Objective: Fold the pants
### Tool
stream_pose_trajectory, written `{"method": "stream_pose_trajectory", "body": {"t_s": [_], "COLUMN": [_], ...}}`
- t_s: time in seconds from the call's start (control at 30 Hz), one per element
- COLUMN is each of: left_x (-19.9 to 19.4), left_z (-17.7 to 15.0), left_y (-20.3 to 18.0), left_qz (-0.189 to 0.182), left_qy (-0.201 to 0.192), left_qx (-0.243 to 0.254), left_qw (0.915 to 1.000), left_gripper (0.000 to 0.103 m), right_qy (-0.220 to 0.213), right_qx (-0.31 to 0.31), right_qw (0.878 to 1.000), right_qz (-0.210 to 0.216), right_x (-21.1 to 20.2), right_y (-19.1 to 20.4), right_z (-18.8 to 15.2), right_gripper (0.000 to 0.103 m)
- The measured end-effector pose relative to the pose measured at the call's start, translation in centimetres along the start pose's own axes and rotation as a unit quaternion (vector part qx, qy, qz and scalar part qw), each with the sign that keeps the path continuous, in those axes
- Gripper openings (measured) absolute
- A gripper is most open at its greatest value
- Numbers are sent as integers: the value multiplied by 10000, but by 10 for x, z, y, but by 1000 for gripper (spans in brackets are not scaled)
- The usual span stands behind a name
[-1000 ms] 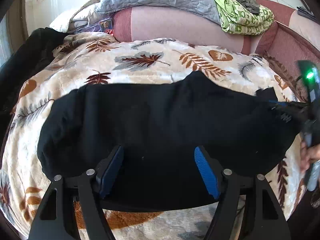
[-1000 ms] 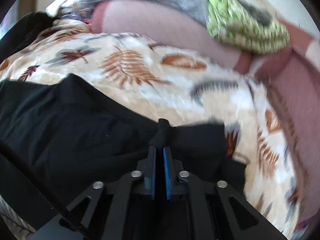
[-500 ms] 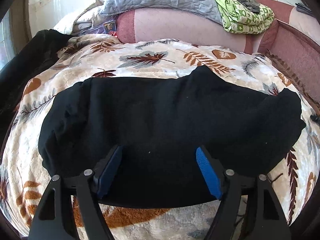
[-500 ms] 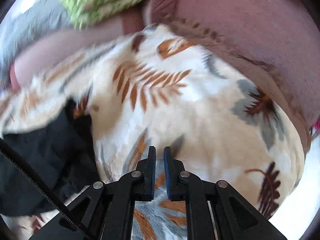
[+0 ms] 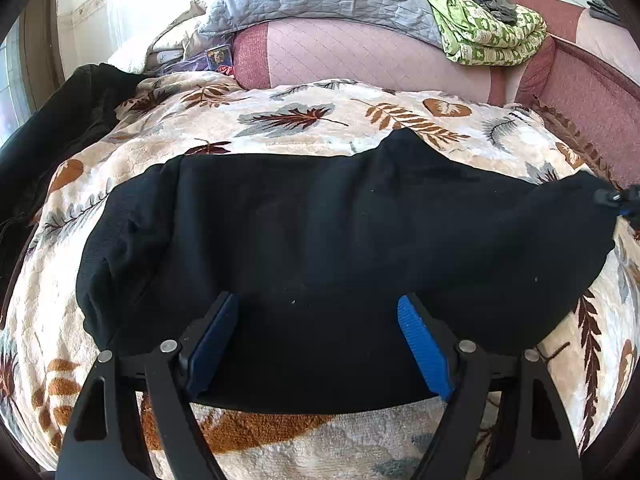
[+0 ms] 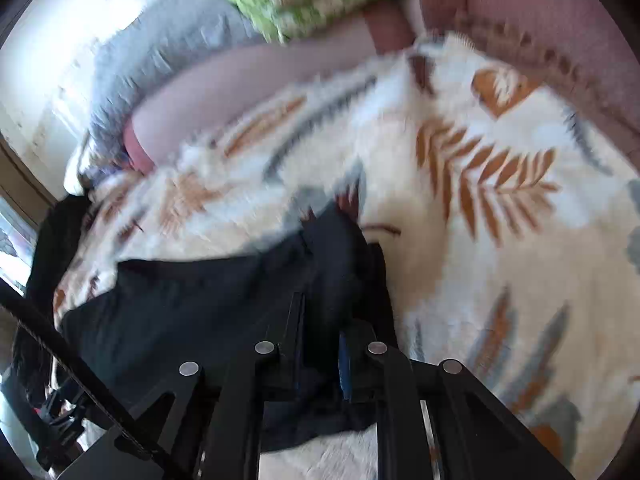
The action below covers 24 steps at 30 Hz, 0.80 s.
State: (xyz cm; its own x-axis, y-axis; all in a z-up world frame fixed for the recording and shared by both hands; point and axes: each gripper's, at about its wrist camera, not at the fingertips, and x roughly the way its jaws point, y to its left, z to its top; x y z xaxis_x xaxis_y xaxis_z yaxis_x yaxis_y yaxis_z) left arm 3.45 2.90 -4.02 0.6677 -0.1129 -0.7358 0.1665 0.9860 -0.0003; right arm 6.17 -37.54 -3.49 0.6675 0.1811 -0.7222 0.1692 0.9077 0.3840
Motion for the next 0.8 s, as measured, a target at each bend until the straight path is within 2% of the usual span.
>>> {"method": "stream_pose_trajectory", "body": {"t_s": [0.1, 0.17, 0.23, 0.3, 0.37, 0.47, 0.53, 0.57, 0.63, 0.73, 0.8], "left_x": [1, 2, 1, 1, 2, 1, 1, 1, 1, -11, -30], "left_z": [1, 0, 0, 0, 0, -1, -1, -1, 0, 3, 7], "left_y": [-2, -2, -1, -2, -2, -2, -2, -1, -1, 10, 29], "left_qz": [8, 23, 9, 17, 33, 73, 73, 65, 24, -119, -92], "left_qy": [10, 14, 20, 14, 15, 1, -1, 0, 12, -56, -389], "left_qx": [18, 50, 54, 53, 59, 71, 75, 68, 62, -97, -440], "left_qw": [10000, 10000, 10000, 10000, 10000, 9999, 9999, 10000, 10000, 9999, 9982], "left_gripper": [86, 87, 87, 87, 87, 88, 88, 88, 88, 88, 88], "right_qy": [-113, 4, 186, 284, 100, -464, -696, -672, -428, -31, 141], "right_qx": [71, 144, 55, 0, 69, -67, -268, -337, -417, -352, -220], "right_qw": [9998, 9998, 9972, 9874, 9832, 9847, 9881, 9923, 9969, 9987, 9986], "right_qz": [125, -117, -729, -1556, -1823, -1679, -1344, -982, -520, -370, -456], "right_x": [-26, -28, -17, -12, -23, -52, -61, -58, -41, -7, 10], "right_y": [-1, -9, -17, -26, -31, -13, 8, 19, 35, 41, 31], "right_z": [-4, -9, -13, -16, -18, -16, -14, -14, -15, -20, -25], "right_gripper": [14, 15, 25, 27, 27, 34, 54, 56, 57, 57, 56]}}
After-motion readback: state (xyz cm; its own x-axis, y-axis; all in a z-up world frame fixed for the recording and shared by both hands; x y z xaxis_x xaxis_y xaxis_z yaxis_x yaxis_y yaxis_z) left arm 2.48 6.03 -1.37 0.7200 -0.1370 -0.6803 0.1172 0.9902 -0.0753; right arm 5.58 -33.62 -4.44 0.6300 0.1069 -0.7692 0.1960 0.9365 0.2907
